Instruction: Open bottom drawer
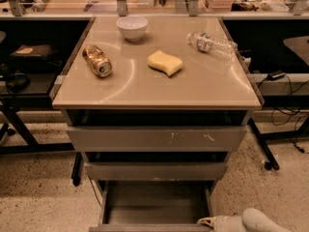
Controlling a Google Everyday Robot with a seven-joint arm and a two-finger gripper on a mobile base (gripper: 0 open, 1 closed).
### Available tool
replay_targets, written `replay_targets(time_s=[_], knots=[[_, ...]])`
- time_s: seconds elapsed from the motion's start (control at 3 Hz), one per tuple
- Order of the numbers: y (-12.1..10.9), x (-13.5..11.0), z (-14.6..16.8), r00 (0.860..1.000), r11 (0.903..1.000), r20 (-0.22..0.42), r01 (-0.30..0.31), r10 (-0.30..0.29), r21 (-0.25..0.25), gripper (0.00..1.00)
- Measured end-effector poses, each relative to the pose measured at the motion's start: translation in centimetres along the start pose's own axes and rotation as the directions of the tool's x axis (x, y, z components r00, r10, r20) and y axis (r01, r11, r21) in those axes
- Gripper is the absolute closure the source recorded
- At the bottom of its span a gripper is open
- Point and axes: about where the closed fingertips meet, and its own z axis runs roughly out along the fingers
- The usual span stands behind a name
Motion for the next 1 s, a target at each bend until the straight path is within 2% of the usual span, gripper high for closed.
replay_targets(time_s=[0.67,1.0], knots=[[0.00,0.00,0.01,1.000,1.0000,0.000,0.000,0.000,0.000,0.07],[0.00,0.00,0.01,1.000,1.0000,0.000,0.000,0.000,0.000,0.00]])
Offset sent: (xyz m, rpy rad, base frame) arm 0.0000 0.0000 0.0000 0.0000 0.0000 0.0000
